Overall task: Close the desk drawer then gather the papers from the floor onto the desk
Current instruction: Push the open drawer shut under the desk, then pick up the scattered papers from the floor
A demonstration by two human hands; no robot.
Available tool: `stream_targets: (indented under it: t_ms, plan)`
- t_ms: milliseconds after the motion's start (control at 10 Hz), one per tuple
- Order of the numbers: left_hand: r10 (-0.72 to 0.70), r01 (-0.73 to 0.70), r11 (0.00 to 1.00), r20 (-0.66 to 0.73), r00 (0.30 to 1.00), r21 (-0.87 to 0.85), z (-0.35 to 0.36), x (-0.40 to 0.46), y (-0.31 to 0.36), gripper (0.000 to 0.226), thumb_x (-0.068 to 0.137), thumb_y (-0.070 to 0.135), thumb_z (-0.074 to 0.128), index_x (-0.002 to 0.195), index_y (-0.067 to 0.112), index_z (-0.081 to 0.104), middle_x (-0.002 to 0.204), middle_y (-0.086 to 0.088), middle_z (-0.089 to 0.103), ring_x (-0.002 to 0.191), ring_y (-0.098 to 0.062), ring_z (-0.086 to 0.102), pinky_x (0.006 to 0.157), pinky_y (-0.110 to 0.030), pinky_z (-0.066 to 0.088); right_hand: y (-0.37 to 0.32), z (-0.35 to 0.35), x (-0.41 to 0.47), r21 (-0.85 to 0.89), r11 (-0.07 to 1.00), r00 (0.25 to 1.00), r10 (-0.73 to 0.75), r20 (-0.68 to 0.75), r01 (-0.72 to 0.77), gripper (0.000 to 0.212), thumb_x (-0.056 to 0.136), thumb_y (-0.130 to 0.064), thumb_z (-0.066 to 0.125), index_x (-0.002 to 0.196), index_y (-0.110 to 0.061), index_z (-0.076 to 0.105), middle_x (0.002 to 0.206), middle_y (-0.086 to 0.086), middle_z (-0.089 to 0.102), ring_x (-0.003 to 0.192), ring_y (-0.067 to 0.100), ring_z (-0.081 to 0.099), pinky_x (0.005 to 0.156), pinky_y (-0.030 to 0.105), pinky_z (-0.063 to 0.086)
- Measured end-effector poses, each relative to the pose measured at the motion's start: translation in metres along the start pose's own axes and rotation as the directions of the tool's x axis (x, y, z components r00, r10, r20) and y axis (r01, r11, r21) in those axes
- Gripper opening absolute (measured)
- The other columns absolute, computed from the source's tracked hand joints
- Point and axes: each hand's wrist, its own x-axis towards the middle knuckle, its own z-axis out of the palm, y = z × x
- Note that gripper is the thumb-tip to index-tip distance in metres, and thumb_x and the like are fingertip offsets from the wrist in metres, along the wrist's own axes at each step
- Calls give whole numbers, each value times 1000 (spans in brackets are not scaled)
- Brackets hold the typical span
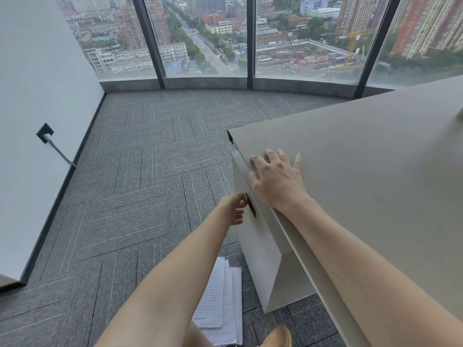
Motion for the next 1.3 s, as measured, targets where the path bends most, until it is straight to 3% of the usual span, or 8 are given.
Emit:
stream_targets:
  t_ms: [200, 500, 700, 900, 1000, 1100, 1200, 1300]
  plan:
    - [-124, 123, 992, 34, 992, 9, 0, 7, 1, 24, 80, 24, 47, 58, 15, 52, 101, -14, 61, 99, -32, 56, 96, -38, 50, 1, 2, 1, -3, 1000, 1000, 3, 1, -3, 40, 97, -39, 38, 131, -24, 54, 156, 16, 38, 149, 39, 22, 116, 70, 8]
    - [163, -134, 963, -111, 980, 234, -14, -11, -2, 38, 93, 32, 41, 76, 5, 61, 80, -7, 55, 63, -20, 41, 59, -29, 35, 0, -1, -1, 8, 1000, 1000, 15, 10, -15, 40, 97, -39, 39, 131, -24, 54, 155, 14, 39, 149, 36, 23, 118, 68, 7]
    - [405, -301, 790, -87, 910, 534, -54, -64, -4, 35, 93, 29, 45, 84, 2, 64, 88, -12, 62, 76, -24, 52, 70, -31, 41, -8, -8, -11, -1, 999, 997, 49, 53, -49, 43, 100, -36, 38, 139, -23, 50, 159, 18, 34, 150, 38, 23, 120, 64, 6]
    - [509, -324, 647, -76, 857, 690, -106, -136, -10, 39, 94, 26, 45, 57, 15, 34, 57, 0, 36, 48, -15, 31, 47, -26, 23, -53, -14, -44, -1, 992, 991, 129, 40, -129, 39, 97, -27, 43, 130, -11, 58, 148, 22, 46, 142, 39, 36, 120, 62, 12]
    - [526, -314, 636, -98, 845, 705, -135, -170, -17, 37, 92, 23, 46, 58, 16, 34, 57, 0, 34, 48, -15, 30, 48, -27, 21, -90, -17, -63, 8, 998, 996, 69, 54, -69, 40, 97, -28, 45, 130, -10, 59, 137, 20, 54, 131, 39, 47, 119, 60, 21]
    - [518, -305, 662, -123, 847, 685, -160, -193, -29, 28, 94, 27, 45, 91, 4, 61, 84, -12, 57, 75, -26, 56, 62, -31, 36, -121, -17, -81, 29, 1000, 999, -1, 51, 0, 40, 97, -32, 46, 127, -11, 61, 131, 17, 60, 119, 37, 57, 109, 50, 38]
    - [517, -299, 697, -168, 839, 652, -181, -206, -43, 50, 94, 28, 45, 128, -9, 52, 131, -26, 58, 121, -39, 56, 94, -43, 48, -145, -13, -97, 36, 998, 993, -52, 106, 48, 43, 98, -34, 47, 134, -12, 57, 133, 16, 58, 120, 35, 57, 103, 46, 41]
    - [490, -282, 731, -191, 850, 621, -198, -213, -60, 54, 95, 28, 45, 136, -8, 46, 140, -27, 50, 128, -39, 50, 102, -44, 44, -161, -4, -105, 36, 996, 985, -86, 148, 82, 44, 98, -35, 47, 134, -12, 55, 135, 15, 57, 121, 34, 56, 101, 46, 42]
